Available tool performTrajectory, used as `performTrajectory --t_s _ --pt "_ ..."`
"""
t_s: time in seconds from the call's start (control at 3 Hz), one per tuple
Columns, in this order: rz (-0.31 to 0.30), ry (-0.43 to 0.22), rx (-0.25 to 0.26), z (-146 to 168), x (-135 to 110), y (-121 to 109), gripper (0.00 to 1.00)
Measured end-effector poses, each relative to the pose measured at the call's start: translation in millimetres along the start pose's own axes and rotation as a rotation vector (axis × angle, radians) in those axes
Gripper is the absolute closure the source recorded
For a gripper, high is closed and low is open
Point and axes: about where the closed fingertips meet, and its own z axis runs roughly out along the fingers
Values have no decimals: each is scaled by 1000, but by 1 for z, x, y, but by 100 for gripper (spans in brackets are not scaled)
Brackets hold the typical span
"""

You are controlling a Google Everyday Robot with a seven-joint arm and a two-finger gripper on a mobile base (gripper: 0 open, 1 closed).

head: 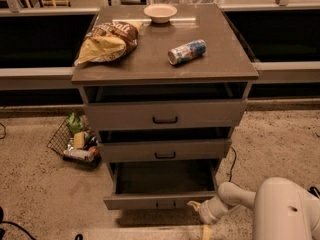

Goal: Close bottom drawer

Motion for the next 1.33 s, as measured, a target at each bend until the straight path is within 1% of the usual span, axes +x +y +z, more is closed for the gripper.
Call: performTrajectory --t_s 0.33,0.67,1.0,1.33 --pt "-2 22 21 2 2 -7 18" --pt "-20 93 55 0 2 -21 41" --pt "-31 153 139 -9 10 -46 64" --pt "-26 183 219 -20 22 -71 87"
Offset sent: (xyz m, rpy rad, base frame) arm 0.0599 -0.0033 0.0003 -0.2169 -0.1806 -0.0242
